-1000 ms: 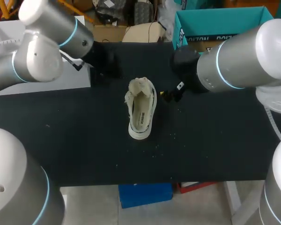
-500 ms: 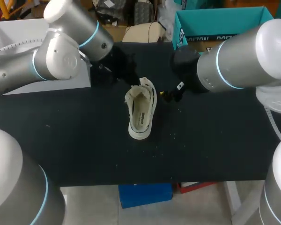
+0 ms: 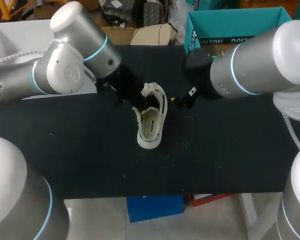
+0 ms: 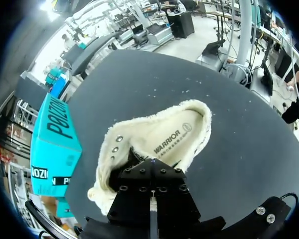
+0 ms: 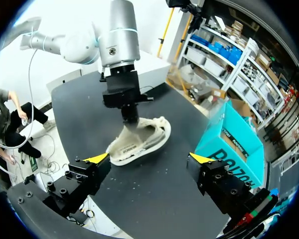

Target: Take the shoe out of the shoebox, open the shoe tongue, remove and reinsert the insole, then place the shoe into the shoebox

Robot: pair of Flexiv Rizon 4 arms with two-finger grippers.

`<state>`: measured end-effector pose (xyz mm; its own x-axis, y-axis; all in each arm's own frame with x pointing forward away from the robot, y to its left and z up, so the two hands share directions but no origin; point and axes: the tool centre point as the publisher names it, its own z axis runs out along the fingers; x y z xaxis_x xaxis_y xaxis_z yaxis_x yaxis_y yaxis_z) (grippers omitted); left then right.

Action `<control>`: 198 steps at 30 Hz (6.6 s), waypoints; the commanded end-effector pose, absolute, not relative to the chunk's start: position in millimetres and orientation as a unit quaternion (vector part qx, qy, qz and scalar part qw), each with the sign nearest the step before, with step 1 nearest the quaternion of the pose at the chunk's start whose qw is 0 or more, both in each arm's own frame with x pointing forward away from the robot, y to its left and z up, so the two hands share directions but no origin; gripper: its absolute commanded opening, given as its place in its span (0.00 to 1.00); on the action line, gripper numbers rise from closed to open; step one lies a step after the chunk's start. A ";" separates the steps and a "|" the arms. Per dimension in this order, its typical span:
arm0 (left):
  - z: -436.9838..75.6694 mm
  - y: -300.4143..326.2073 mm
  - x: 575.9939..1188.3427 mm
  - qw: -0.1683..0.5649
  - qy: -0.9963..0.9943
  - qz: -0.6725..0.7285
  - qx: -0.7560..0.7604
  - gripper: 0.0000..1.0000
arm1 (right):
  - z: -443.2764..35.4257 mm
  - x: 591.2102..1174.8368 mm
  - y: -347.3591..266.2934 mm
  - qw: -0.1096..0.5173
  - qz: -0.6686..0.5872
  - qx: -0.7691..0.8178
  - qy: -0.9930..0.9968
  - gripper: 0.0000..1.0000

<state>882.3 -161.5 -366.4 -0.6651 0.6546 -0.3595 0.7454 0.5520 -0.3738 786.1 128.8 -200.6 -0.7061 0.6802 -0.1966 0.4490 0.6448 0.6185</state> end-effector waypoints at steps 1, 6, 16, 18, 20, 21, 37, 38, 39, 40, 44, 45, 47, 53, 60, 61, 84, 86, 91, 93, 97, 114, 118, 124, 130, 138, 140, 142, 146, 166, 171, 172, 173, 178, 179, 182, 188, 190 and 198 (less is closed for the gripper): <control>-382.2 -165.5 881.4 0.090 0.876 -0.260 0.397 0.00 | -201.4 786.6 129.7 0.211 0.274 0.320 0.882 1.00; -362.0 -163.7 880.7 0.102 0.869 -0.268 0.403 0.00 | -201.4 786.6 129.7 0.211 0.274 0.320 0.882 1.00; -276.2 -92.7 827.2 0.034 0.855 -0.216 0.471 0.00 | -201.4 786.6 129.7 0.211 0.274 0.320 0.882 1.00; -267.1 -76.3 816.1 0.029 0.867 -0.228 0.442 0.00 | -201.4 786.6 129.7 0.211 0.274 0.320 0.882 1.00; -261.1 -59.1 808.7 0.030 0.886 -0.234 0.399 0.39 | -201.4 786.6 129.7 0.211 0.274 0.320 0.882 1.00; -258.8 -51.5 805.1 0.034 0.895 -0.242 0.373 1.00 | -201.4 786.6 129.7 0.211 0.274 0.320 0.882 1.00; -277.0 4.1 768.8 0.133 0.932 -0.324 0.091 1.00 | -201.4 786.6 129.7 0.211 0.274 0.320 0.882 1.00; -277.0 4.1 768.8 0.133 0.932 -0.324 0.091 1.00 | -201.4 786.6 129.7 0.211 0.274 0.320 0.882 1.00; -277.0 4.1 768.8 0.133 0.932 -0.324 0.091 1.00 | -201.4 786.6 129.7 0.211 0.274 0.320 0.882 1.00; -277.0 4.1 768.8 0.133 0.932 -0.324 0.091 1.00 | -201.4 786.6 129.7 0.211 0.274 0.320 0.882 1.00; -277.0 4.1 768.8 0.133 0.932 -0.324 0.091 1.00 | -201.4 786.6 129.7 0.211 0.274 0.320 0.882 1.00; -277.0 4.1 768.8 0.133 0.932 -0.324 0.091 1.00 | -201.4 786.6 129.7 0.211 0.274 0.320 0.882 1.00; -277.0 4.1 768.8 0.133 0.932 -0.324 0.091 1.00 | -201.4 786.6 129.7 0.211 0.274 0.320 0.882 1.00; -277.0 4.1 768.8 0.133 0.932 -0.324 0.091 1.00 | -201.4 786.6 129.7 0.211 0.274 0.320 0.882 1.00; -277.0 4.1 768.8 0.133 0.932 -0.324 0.091 1.00 | -201.4 786.6 129.7 0.211 0.274 0.320 0.882 1.00; -277.0 4.1 768.8 0.133 0.932 -0.324 0.091 1.00 | -201.4 786.6 129.7 0.211 0.274 0.320 0.882 1.00; -277.0 4.1 768.8 0.133 0.932 -0.324 0.091 1.00 | -201.4 786.6 129.7 0.211 0.274 0.320 0.882 1.00; -277.0 4.1 768.8 0.133 0.932 -0.324 0.091 1.00 | -201.4 786.6 129.7 0.211 0.274 0.320 0.882 1.00; -277.0 4.1 768.8 0.133 0.932 -0.324 0.091 1.00 | -201.4 786.6 129.7 0.211 0.274 0.320 0.882 1.00; -274.9 -4.3 779.0 0.116 0.939 -0.324 0.026 1.00 | -201.4 786.6 129.7 0.211 0.274 0.320 0.882 1.00; -265.5 -27.9 785.9 0.047 0.939 -0.338 -0.045 1.00 | -201.4 786.6 129.7 0.211 0.274 0.320 0.882 1.00; -287.6 -41.1 811.7 0.153 0.912 -0.161 0.346 1.00 | -201.4 786.6 129.7 0.211 0.274 0.320 0.882 1.00; -288.5 -35.8 826.6 0.130 0.911 -0.150 0.360 1.00 | -201.4 786.6 129.7 0.211 0.274 0.320 0.882 1.00; -288.5 -35.8 826.6 0.130 0.911 -0.150 0.360 1.00 | -201.4 786.6 129.7 0.211 0.274 0.320 0.882 1.00; -292.6 -37.1 825.4 0.188 0.879 -0.106 0.426 1.00 | -201.4 786.6 129.7 0.211 0.274 0.320 0.882 1.00; -317.1 -39.9 854.6 0.223 0.799 -0.118 0.546 1.00 | -201.4 786.6 129.7 0.211 0.274 0.320 0.882 1.00; -322.5 -39.0 860.4 0.227 0.775 -0.129 0.575 1.00 | -201.4 786.6 129.7 0.211 0.274 0.320 0.882 1.00; -328.8 -37.7 865.6 0.219 0.753 -0.136 0.605 1.00 | -201.4 786.6 129.7 0.211 0.274 0.320 0.882 1.00; -330.7 -44.9 878.6 0.201 0.723 -0.142 0.646 1.00 | -201.4 786.6 129.7 0.211 0.274 0.320 0.882 1.00; -328.9 -101.0 893.0 0.141 0.630 -0.123 0.754 1.00 | -201.4 786.6 129.7 0.211 0.274 0.320 0.882 1.00; -343.2 -125.2 899.4 0.139 0.643 -0.123 0.743 0.88 | -201.4 786.6 129.7 0.211 0.274 0.320 0.882 1.00; -346.4 -129.4 900.3 0.141 0.646 -0.117 0.741 0.82 | -201.4 786.6 129.7 0.211 0.274 0.320 0.882 1.00; -350.3 -133.0 901.1 0.141 0.648 -0.111 0.740 0.76 | -201.4 786.6 129.7 0.211 0.274 0.320 0.882 1.00; -369.2 -146.9 900.0 0.142 0.667 -0.103 0.724 0.48 | -201.4 786.6 129.7 0.211 0.274 0.320 0.882 1.00; -372.5 -148.9 900.4 0.143 0.668 -0.104 0.723 0.48 | -201.4 786.6 129.7 0.211 0.274 0.320 0.882 1.00; -382.3 -152.9 901.4 0.138 0.677 -0.100 0.716 0.44 | -201.4 786.6 129.7 0.211 0.274 0.320 0.882 1.00; -396.0 -154.8 904.0 0.137 0.684 -0.088 0.711 0.42 | -201.4 786.6 129.7 0.211 0.274 0.320 0.882 1.00; -399.4 -155.9 905.2 0.139 0.687 -0.085 0.708 0.42 | -201.4 786.6 129.7 0.211 0.274 0.320 0.882 1.00; -415.0 -162.3 904.9 0.151 0.673 -0.069 0.721 0.36 | -201.4 786.6 129.7 0.211 0.274 0.320 0.882 1.00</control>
<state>904.0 -157.5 -405.2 0.0719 0.9505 -0.3024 0.9931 -0.0400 0.1104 786.2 128.8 -200.6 -0.7062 0.6802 -0.1965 0.4489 0.6448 0.6186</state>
